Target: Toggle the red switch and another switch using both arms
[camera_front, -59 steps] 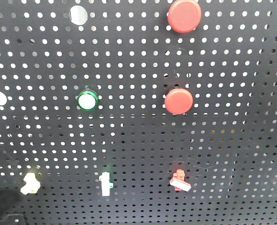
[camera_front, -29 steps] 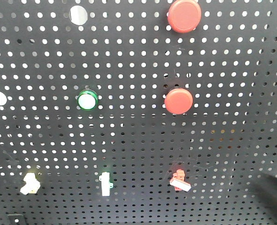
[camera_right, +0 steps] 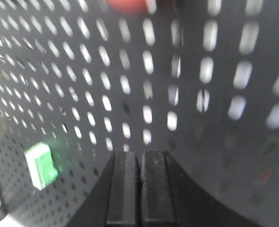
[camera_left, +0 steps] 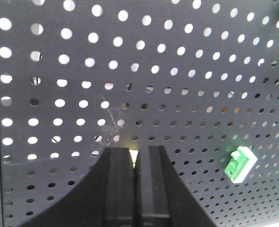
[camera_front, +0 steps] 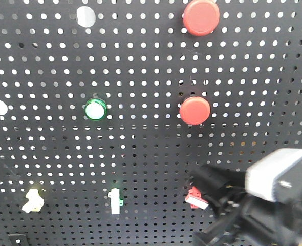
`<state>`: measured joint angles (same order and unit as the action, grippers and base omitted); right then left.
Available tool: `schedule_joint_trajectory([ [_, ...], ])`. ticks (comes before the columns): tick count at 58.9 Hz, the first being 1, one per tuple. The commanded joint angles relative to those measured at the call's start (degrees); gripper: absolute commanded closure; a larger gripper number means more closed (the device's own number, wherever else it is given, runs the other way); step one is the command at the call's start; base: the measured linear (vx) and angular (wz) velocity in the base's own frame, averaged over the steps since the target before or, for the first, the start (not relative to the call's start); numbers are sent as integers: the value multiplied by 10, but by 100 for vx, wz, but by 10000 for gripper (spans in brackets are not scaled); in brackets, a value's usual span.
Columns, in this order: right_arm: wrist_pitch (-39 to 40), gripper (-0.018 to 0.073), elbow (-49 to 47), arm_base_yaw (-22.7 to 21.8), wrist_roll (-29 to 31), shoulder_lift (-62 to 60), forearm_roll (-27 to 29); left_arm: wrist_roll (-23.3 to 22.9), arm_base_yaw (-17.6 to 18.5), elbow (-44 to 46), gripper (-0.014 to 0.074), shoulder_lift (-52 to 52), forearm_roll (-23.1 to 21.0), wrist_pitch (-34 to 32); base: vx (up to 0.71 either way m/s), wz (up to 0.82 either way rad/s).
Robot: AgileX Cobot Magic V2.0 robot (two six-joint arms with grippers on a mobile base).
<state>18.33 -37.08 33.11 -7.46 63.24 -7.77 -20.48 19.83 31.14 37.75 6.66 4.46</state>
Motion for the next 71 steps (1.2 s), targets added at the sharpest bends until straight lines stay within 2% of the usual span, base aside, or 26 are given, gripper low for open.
schedule_joint_trajectory([
  [1,48,566,-21,0,-15,3,-8,-6,4,22,594,-1,-4,-45,0,0],
  [9,40,566,-21,0,-20,22,-8,-6,4,22,594,-1,-4,-45,0,0],
  [15,14,566,-21,0,-55,37,-13,-6,4,22,594,-1,-4,-45,0,0],
  [19,-4,566,-21,3,-77,41,-36,-6,4,22,594,-1,-4,-45,0,0],
  [26,-53,566,-21,22,-86,40,-64,-6,4,22,594,-1,-4,-45,0,0],
  [35,-135,566,-21,56,-84,40,-63,-6,4,22,594,-1,-4,-45,0,0],
  [42,-164,566,-21,67,-85,38,-57,-6,4,22,594,-1,-4,-45,0,0],
  [50,-128,566,-21,68,-84,23,-58,-6,4,22,594,-1,-4,-45,0,0],
  [62,-2,566,-21,68,-84,-2,-58,-6,4,22,594,-1,-4,-39,0,0],
  [71,18,566,-21,68,-84,-2,-58,-6,4,22,594,-1,-4,-39,0,0],
])
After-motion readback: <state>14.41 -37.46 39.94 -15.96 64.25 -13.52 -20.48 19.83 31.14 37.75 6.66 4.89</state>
